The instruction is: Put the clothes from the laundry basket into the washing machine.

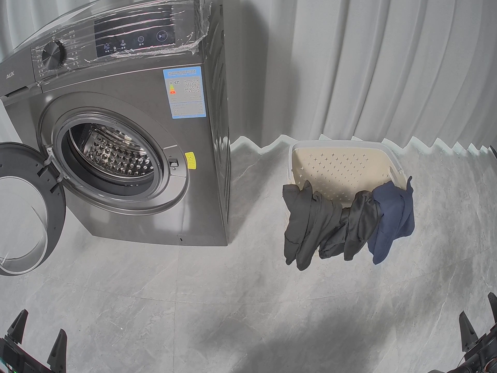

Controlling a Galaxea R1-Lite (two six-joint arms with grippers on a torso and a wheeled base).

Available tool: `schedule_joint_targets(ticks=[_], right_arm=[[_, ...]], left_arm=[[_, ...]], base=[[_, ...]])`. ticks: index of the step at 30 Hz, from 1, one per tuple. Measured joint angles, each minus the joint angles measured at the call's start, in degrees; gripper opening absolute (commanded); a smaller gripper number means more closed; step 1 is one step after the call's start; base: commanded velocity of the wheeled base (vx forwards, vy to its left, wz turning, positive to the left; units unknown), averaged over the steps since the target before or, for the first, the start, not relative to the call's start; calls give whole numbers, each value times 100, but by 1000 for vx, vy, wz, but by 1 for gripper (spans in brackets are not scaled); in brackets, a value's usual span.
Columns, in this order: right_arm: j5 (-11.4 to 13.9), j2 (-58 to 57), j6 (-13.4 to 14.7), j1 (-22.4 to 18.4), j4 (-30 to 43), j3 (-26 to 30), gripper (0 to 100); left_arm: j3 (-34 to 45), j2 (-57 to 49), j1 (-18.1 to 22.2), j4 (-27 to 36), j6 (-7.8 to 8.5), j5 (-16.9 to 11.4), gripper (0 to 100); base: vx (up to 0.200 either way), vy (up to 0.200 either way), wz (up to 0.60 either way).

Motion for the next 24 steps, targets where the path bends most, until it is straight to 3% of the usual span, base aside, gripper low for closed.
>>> schedule_joint_targets(ticks=[6, 18, 24], right_arm=[[0, 0, 2, 6, 0, 0, 100], [0, 2, 2, 6, 2, 0, 100], [0, 5, 0, 6, 9, 0, 100]], left_arm=[[0, 0, 1, 0, -2, 0, 100], [0, -2, 1, 0, 0, -2, 100], [0, 0, 1, 0, -4, -2, 100]], base=[[0, -200, 0], [0, 0, 0], [0, -200, 0]])
